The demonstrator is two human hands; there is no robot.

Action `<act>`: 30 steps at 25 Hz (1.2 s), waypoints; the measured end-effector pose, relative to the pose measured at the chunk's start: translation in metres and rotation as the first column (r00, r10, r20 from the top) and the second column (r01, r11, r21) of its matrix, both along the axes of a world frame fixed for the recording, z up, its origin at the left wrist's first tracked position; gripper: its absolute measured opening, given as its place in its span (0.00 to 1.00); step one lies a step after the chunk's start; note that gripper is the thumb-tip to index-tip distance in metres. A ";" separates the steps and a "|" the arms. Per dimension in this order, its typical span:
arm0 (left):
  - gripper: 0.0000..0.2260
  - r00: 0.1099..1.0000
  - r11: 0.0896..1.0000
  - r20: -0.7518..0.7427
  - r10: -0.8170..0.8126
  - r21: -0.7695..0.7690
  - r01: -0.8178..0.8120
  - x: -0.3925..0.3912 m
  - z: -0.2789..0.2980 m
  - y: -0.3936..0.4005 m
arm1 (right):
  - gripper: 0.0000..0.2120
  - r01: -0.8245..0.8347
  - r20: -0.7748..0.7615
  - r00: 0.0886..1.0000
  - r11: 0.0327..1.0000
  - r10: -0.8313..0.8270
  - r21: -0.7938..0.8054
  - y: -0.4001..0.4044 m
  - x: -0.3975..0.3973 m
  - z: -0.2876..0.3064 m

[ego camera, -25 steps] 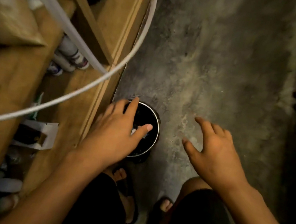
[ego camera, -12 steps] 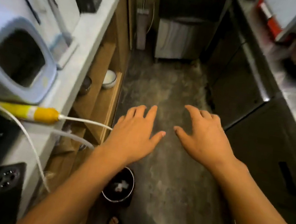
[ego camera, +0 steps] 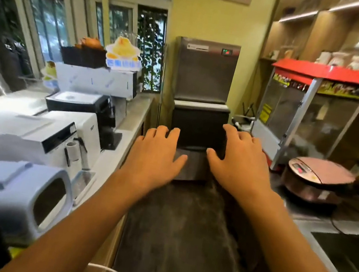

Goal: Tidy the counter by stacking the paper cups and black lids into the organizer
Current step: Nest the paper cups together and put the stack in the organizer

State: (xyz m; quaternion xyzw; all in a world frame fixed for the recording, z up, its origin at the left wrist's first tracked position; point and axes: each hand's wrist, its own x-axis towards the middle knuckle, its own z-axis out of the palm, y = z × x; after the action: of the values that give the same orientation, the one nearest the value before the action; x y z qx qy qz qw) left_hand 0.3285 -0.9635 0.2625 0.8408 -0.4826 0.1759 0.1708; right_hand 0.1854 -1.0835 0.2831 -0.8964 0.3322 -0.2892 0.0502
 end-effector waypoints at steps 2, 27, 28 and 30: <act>0.30 1.000 1.000 0.003 0.022 -0.014 -0.022 0.006 0.009 0.008 | 0.33 -0.005 0.008 1.000 1.000 0.005 -0.004 0.005 0.003 0.011; 0.26 0.739 0.742 -0.127 0.662 -0.029 -0.670 -0.016 -0.041 0.187 | 0.34 -0.713 0.037 0.697 0.685 0.717 0.151 0.139 0.118 -0.044; 0.26 0.695 0.700 -0.134 0.707 -0.011 -0.714 -0.031 -0.046 0.207 | 0.33 -0.768 0.027 0.631 0.620 0.775 0.160 0.159 0.116 -0.048; 0.26 0.607 0.618 -0.141 0.782 0.044 -0.785 -0.058 -0.056 0.244 | 0.31 -0.847 0.021 0.517 0.509 0.855 0.155 0.193 0.109 -0.056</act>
State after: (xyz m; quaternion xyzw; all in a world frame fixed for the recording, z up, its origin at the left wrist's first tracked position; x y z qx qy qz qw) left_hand 0.2707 -0.7195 0.2065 0.9756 -0.0505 0.1763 0.1210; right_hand 0.2944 -0.8902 0.2268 -0.9457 -0.1287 -0.1763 0.2410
